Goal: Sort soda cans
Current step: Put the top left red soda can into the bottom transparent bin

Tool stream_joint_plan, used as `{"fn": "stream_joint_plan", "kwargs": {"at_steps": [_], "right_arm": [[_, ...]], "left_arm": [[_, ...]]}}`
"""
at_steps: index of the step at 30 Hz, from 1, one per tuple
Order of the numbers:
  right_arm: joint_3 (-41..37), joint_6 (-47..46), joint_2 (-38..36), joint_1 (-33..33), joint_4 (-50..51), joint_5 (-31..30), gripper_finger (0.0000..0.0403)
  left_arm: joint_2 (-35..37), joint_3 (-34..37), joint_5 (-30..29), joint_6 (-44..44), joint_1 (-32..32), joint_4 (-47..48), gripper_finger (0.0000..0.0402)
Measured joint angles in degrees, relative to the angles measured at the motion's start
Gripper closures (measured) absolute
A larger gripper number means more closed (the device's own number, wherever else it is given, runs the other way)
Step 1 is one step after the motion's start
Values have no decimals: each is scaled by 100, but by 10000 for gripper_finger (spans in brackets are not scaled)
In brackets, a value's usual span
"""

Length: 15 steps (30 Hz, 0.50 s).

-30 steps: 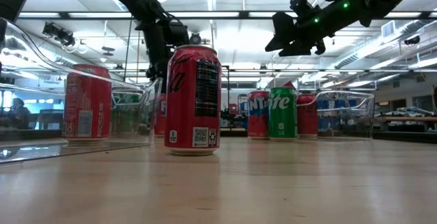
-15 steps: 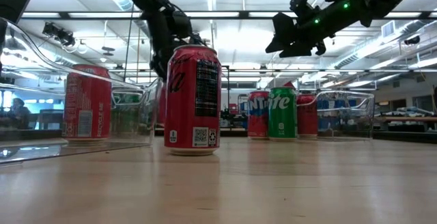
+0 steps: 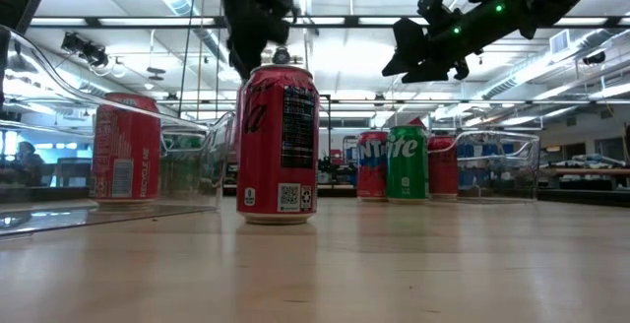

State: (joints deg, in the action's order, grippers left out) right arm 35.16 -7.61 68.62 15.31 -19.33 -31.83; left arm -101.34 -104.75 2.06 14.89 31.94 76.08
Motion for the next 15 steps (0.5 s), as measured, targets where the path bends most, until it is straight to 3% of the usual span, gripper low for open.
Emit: {"fn": "stream_joint_plan", "kwargs": {"at_steps": [15], "right_arm": [[0, 30, 0, 2, 11, 2, 128]], "left_arm": [[1034, -151, -90, -330, -1712, 796, 169]]}}
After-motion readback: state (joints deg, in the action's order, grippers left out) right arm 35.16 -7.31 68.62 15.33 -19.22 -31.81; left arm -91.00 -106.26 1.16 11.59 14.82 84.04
